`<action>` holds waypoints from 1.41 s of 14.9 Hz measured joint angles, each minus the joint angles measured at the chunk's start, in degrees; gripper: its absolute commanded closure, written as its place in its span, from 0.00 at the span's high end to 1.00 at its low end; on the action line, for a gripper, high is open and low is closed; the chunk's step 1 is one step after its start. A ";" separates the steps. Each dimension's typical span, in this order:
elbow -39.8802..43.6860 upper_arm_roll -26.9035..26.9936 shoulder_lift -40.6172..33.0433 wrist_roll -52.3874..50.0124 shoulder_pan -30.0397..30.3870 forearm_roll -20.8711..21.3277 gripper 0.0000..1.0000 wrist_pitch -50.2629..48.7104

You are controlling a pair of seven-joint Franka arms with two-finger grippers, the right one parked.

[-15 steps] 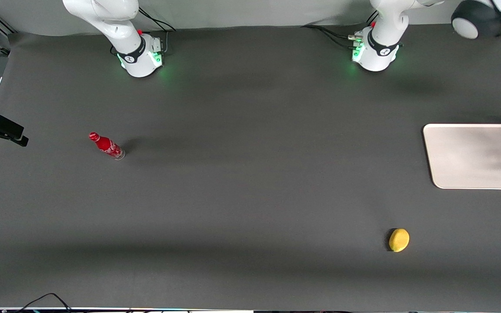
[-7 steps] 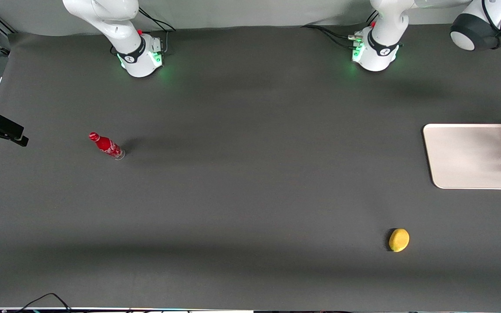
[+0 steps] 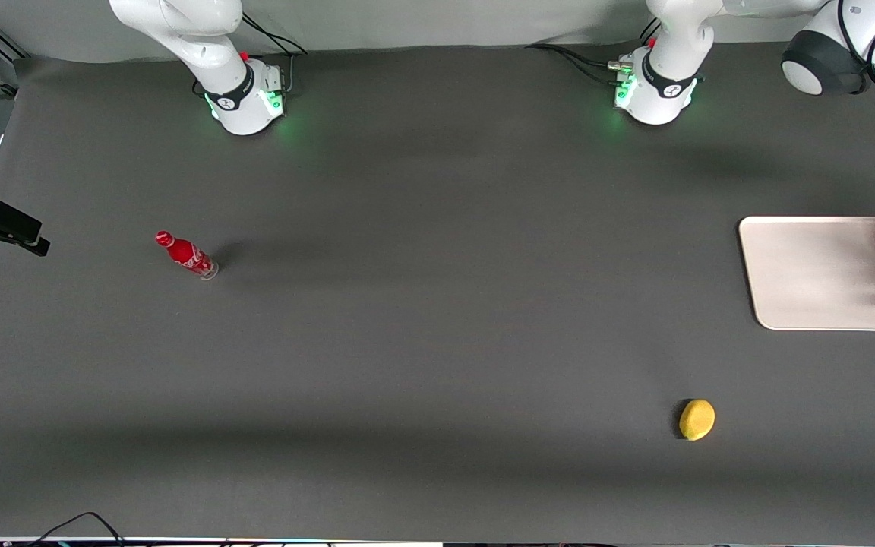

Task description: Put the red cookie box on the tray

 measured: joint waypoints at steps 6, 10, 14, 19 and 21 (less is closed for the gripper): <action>0.35 0.21 -0.16 2.00 0.33 -0.62 1.00 -0.81; 3.02 1.36 -5.69 -0.32 -0.06 -1.25 1.00 -11.18; 8.40 1.23 -17.96 -14.57 -2.04 6.95 1.00 -26.59; 16.31 -12.76 -34.17 -39.08 -3.50 21.33 1.00 -46.37; 16.30 -23.76 -40.97 -50.52 -3.61 26.97 1.00 -51.45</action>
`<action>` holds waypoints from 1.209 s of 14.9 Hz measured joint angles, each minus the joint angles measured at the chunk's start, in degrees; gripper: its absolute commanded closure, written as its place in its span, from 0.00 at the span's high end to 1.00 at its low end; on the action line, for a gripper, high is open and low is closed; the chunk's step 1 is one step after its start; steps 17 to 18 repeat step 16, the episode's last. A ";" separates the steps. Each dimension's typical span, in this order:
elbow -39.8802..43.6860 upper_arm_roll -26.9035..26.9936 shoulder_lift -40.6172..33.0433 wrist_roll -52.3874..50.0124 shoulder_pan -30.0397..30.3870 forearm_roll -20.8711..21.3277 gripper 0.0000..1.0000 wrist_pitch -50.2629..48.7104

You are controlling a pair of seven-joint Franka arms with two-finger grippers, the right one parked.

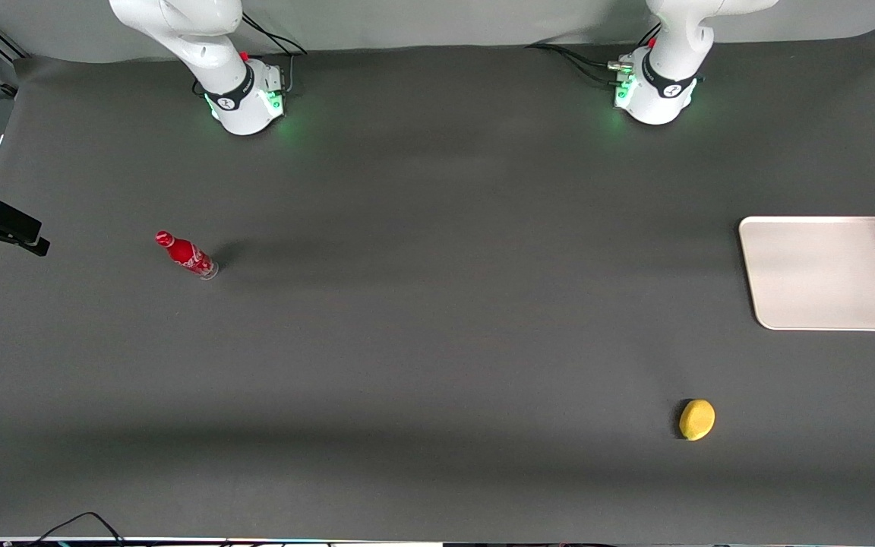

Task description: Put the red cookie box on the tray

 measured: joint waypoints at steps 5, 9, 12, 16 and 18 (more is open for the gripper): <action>-9.83 -20.03 -10.48 -19.41 -0.45 2.34 1.00 -0.87; -23.23 -21.93 -16.65 -20.87 -0.30 2.32 1.00 8.15; -23.09 -21.84 -18.20 -19.84 -0.16 2.32 1.00 8.61; -21.41 -21.85 -17.84 -18.30 -0.16 2.29 1.00 8.61; -21.41 -21.85 -17.84 -18.30 -0.16 2.29 1.00 8.61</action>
